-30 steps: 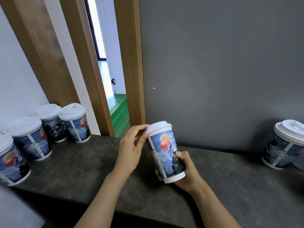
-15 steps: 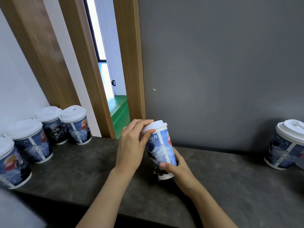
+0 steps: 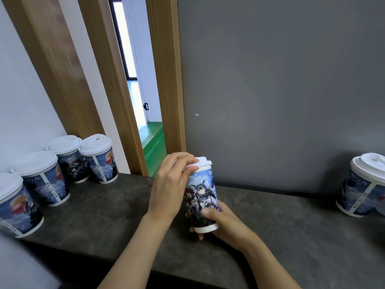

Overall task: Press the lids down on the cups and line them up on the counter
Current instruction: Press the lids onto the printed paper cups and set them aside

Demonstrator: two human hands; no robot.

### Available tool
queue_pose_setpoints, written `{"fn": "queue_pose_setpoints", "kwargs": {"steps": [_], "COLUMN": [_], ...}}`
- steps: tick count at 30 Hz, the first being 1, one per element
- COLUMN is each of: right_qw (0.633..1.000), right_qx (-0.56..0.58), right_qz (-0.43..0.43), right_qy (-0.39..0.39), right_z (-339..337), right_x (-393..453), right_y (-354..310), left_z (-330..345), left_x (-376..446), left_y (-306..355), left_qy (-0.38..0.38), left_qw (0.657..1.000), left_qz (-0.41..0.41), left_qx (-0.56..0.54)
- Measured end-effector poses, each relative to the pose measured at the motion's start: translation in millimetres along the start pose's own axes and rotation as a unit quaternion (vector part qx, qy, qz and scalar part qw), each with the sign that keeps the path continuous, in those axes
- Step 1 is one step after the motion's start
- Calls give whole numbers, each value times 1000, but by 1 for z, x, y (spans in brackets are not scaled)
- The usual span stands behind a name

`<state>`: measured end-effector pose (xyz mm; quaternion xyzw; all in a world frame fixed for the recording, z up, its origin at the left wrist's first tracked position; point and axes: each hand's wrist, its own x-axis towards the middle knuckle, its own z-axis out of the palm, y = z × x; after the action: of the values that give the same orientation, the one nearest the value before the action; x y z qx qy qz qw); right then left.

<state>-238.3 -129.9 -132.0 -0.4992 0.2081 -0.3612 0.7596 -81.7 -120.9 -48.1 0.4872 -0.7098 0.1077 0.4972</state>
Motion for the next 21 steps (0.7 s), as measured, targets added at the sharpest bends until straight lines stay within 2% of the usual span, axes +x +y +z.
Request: {"fn": "queue_pose_setpoints", "kwargs": {"steps": [2,5,7,10,12,15,17,21], "right_qw": [991,982,988,997,997,993,994,999], "right_qx": [-63,-79,-43,34,69,86,78,3], "right_qz": [-46,-90,-84,-64,-41,7,13,-24], "right_qy": [109,149,121,38,-17,-76,-79,41], "right_z": [-1,-3,-1,0,-5,-10,-9,-7], "right_x": [4,2,0,-4,-6,-8,-6,0], "right_y": [3,1,-2,-4,-7,-9,-6,-1], "left_z": [2,2,1,-3,-4,-7,-8,-8], "left_x": [-1,1,5,3,0,-1,-1,-4], "left_y": [5,10,10,3,-5,-15,-19,-15], "left_qy": [-10,-18,-23,-25,-37,-31,-22,-7], "left_qw": [999,1000,997,982,978,986,993,999], "left_qz": [6,-14,-34,-83,-91,-60,-48,0], "left_qx": [31,-5,-67,-166,-186,-149,-106,38]}}
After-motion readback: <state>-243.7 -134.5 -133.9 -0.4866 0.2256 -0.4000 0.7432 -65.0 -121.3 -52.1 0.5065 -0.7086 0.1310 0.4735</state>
